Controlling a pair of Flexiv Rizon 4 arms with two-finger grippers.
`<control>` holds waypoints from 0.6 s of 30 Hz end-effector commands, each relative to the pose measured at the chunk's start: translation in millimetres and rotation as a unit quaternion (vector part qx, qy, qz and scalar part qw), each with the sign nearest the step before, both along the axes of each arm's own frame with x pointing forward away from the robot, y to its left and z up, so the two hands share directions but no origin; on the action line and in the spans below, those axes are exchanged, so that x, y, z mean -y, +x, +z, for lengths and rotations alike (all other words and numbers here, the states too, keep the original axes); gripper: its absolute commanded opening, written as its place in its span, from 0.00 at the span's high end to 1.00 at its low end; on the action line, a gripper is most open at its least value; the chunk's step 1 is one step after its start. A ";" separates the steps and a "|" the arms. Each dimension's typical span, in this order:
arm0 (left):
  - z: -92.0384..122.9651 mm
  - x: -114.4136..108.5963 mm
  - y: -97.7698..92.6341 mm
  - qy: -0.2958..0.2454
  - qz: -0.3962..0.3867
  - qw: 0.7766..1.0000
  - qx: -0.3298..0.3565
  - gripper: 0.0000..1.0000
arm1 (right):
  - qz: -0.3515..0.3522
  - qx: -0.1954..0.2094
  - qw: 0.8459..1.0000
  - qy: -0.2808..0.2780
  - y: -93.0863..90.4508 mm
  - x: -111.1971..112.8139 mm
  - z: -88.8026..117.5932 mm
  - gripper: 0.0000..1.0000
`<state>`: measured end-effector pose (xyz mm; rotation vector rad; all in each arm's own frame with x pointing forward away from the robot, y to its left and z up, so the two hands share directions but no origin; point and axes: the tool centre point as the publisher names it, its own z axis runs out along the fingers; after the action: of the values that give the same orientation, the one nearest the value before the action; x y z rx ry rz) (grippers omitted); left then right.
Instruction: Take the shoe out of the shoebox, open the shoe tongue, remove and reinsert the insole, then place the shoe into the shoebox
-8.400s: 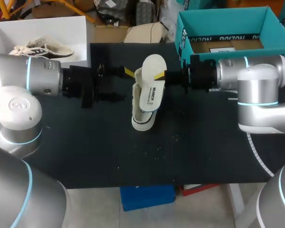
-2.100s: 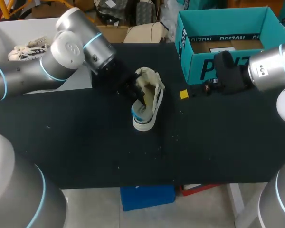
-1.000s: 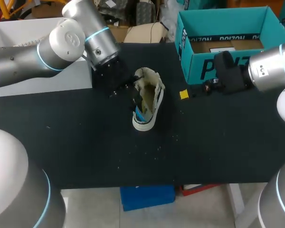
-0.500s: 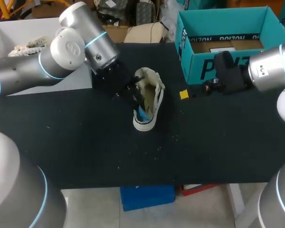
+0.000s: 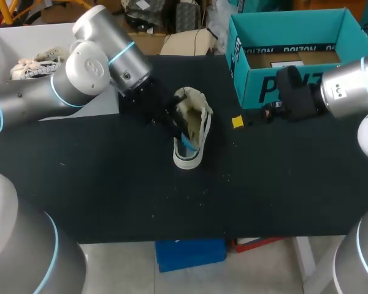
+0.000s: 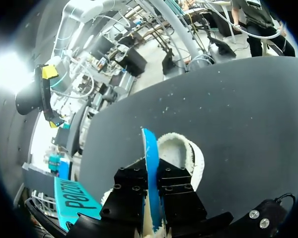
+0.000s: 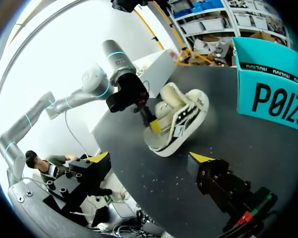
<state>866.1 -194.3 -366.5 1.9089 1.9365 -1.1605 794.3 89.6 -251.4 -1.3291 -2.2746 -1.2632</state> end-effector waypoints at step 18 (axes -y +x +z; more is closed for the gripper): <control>-22.5 2.9 0.3 0.040 0.003 0.999 0.014 1.00 | 0.000 -0.001 1.000 -0.001 0.6 -0.8 0.1 0.00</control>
<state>868.7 -192.8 -386.7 1.9324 1.9848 -1.0770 794.3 89.6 -251.4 -1.3291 -2.2745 -1.2631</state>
